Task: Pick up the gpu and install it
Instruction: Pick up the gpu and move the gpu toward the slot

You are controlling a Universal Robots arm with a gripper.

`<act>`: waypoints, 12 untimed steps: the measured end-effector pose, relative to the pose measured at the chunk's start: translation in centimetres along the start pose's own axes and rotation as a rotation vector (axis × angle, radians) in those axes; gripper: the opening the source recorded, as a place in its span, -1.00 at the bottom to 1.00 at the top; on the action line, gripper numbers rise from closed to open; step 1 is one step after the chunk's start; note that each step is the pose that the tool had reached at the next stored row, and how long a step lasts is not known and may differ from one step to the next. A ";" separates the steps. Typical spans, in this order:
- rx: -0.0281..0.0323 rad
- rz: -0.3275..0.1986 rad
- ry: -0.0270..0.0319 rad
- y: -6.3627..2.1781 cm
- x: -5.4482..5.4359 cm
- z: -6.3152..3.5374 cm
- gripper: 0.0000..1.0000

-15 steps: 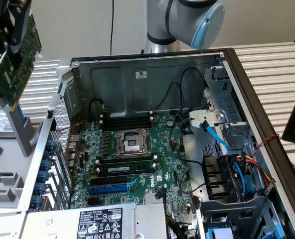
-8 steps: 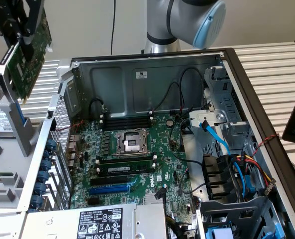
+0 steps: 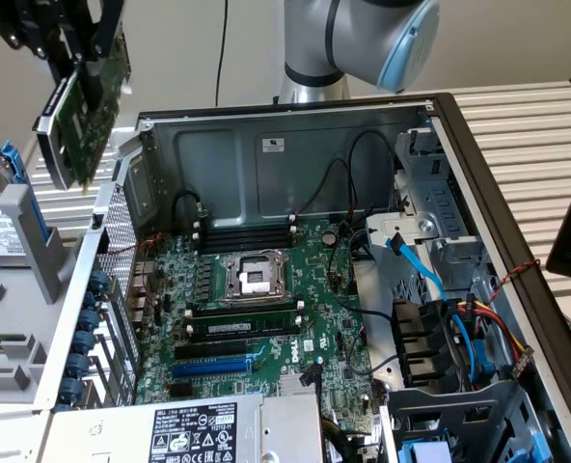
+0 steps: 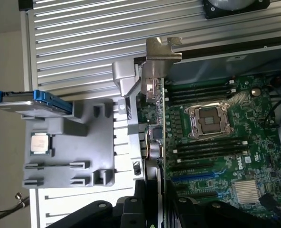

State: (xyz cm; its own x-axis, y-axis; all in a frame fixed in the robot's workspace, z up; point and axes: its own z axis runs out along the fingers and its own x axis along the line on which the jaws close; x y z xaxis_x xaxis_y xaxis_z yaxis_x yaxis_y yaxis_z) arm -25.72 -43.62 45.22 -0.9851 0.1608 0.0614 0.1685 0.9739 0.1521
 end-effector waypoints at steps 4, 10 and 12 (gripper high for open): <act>0.0029 0.001 0.0027 0.23 -1.8 -0.19 -0.46; 0.0116 0.001 0.0019 0.65 -4.5 -0.30 -0.46; 0.0144 0.001 0.0014 0.80 -5.4 -0.33 -0.46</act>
State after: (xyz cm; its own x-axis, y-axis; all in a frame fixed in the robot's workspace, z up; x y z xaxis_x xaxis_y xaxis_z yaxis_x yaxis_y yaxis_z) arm -20.29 -43.76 45.34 -0.9848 0.1619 0.0630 0.1692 0.9759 0.1378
